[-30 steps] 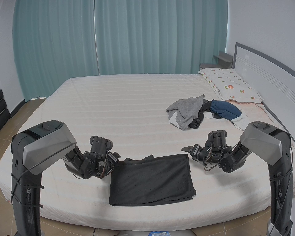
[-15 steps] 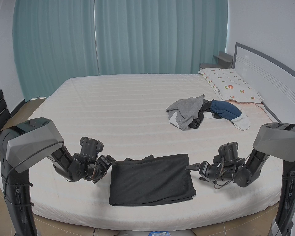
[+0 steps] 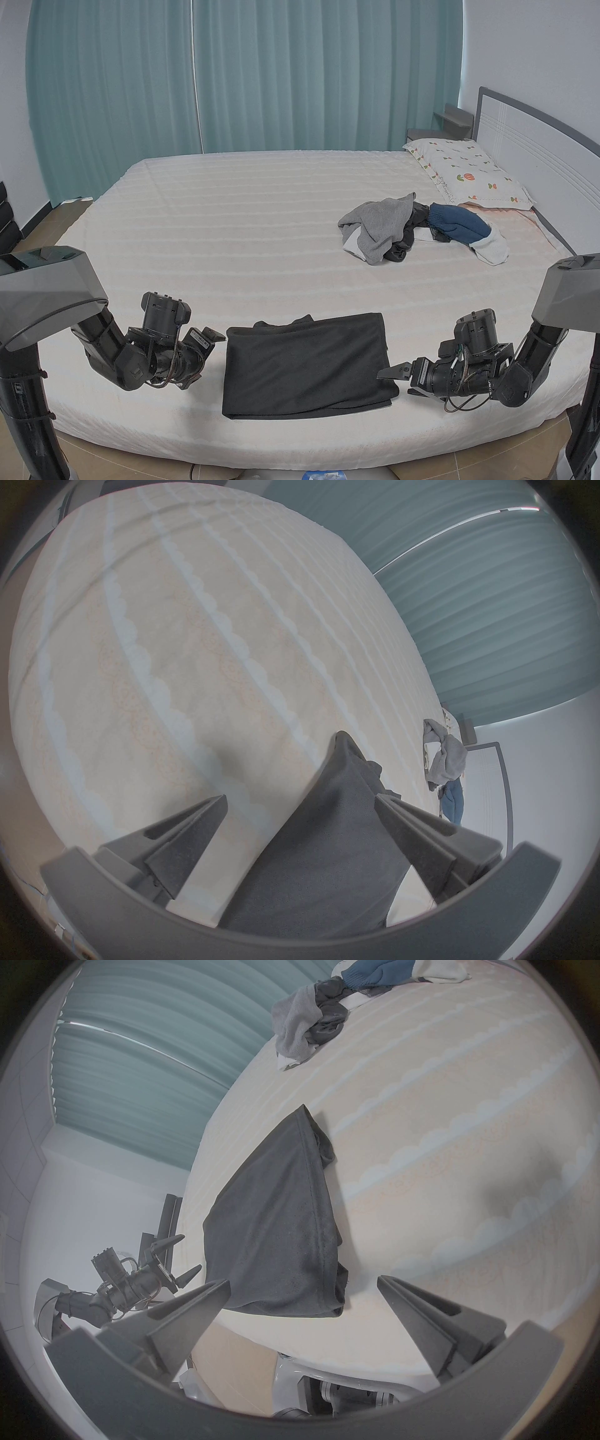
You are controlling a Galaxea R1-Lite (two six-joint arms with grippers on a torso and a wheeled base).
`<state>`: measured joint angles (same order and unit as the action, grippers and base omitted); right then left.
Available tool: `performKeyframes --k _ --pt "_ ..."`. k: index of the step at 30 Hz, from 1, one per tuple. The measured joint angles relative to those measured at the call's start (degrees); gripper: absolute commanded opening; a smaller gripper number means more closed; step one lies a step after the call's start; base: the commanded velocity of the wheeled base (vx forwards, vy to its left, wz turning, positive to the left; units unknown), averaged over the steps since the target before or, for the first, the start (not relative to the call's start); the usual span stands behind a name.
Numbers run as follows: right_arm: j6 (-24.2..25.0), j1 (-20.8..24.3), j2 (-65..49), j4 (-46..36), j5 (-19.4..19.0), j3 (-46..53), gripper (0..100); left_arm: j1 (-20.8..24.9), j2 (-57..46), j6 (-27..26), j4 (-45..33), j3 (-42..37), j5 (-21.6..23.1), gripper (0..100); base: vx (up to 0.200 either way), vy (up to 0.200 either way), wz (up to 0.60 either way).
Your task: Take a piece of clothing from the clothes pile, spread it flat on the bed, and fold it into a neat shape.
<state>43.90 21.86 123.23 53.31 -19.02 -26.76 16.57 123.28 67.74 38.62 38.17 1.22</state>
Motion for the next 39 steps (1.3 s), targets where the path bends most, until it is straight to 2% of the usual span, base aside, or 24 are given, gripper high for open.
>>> performKeyframes --k 8,39 --pt "-0.4 1.6 1.2 -0.1 2.7 0.3 0 0.0 -0.2 0.0 0.1 -0.4 -0.1 100 0.0 0.0 0.0" --pt "-2.2 0.4 -0.6 -0.2 3.0 4.5 0 0.0 -0.2 -0.1 0.0 -0.4 -0.1 100 0.0 0.0 0.0"
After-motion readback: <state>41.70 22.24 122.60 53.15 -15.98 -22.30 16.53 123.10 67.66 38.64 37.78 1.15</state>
